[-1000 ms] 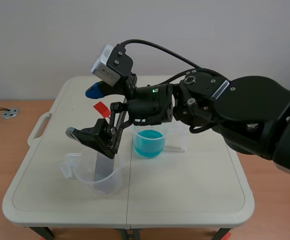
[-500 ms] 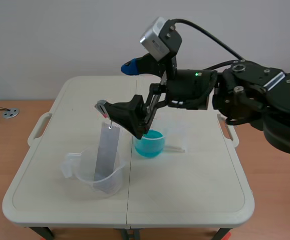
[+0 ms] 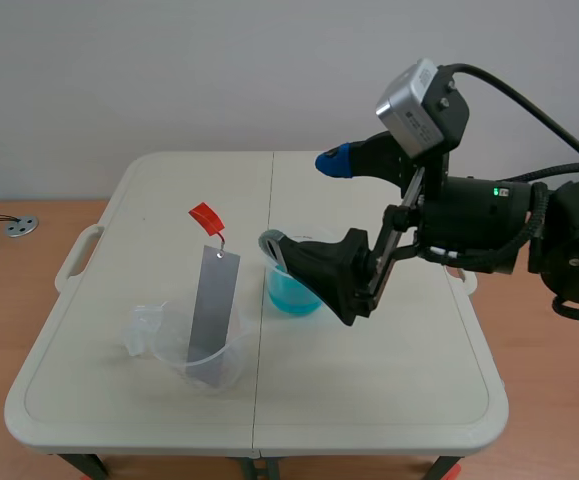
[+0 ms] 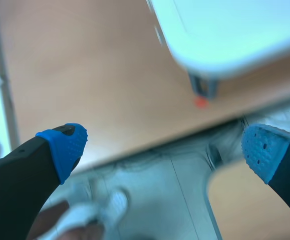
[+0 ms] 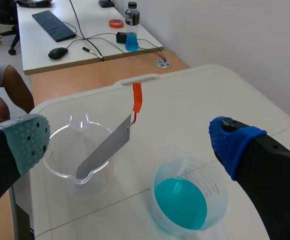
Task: Hold the metal plate by the orange handle, dip it into the blue solution, take it out and point at it, then put the plate back in the beaker on the left.
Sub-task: 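Return to the home posture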
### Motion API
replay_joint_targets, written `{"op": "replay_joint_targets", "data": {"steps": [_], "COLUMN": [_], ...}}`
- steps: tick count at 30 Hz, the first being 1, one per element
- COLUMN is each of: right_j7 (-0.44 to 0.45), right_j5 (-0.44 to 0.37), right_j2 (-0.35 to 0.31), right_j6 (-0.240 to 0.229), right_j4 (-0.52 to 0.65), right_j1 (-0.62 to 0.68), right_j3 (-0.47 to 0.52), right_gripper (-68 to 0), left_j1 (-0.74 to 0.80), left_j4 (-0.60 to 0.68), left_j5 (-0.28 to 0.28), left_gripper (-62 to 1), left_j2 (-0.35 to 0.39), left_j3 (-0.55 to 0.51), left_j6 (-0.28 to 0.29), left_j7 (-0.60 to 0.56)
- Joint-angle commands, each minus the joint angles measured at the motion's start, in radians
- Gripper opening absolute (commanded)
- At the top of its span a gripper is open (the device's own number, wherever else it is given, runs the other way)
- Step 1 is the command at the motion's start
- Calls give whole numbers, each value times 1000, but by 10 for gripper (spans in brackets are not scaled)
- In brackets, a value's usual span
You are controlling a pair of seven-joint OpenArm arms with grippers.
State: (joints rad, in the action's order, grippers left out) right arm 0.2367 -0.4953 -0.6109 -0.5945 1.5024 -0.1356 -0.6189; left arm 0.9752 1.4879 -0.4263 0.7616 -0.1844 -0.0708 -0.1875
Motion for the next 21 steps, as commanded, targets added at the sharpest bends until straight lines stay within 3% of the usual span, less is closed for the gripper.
{"op": "replay_joint_targets", "data": {"steps": [1,5,9,12,19,21], "right_j7": [15,11,12,14,15,12], "right_j5": [-14,-13,-6,-6,-6,-6], "right_j2": [-4,-4,-4,-3,3,11], "right_j6": [1,1,5,10,66,79], "right_j4": [29,83,134,169,270,293], "right_j1": [31,150,267,354,541,590], "right_j3": [42,144,238,306,442,477], "right_gripper": [-10,-10,-10,-10,-11,-11], "left_j1": [2,2,2,2,-10,-27], "left_j4": [32,116,206,266,352,352], "left_j5": [-9,-8,17,63,209,244], "left_gripper": [14,14,14,14,14,14], "left_j2": [-10,-31,-100,-166,-330,-372], "left_j3": [-10,-36,-39,-39,-38,-27], "left_j6": [2,3,6,14,116,119], "left_j7": [-52,-150,-195,-199,-198,-197]}}
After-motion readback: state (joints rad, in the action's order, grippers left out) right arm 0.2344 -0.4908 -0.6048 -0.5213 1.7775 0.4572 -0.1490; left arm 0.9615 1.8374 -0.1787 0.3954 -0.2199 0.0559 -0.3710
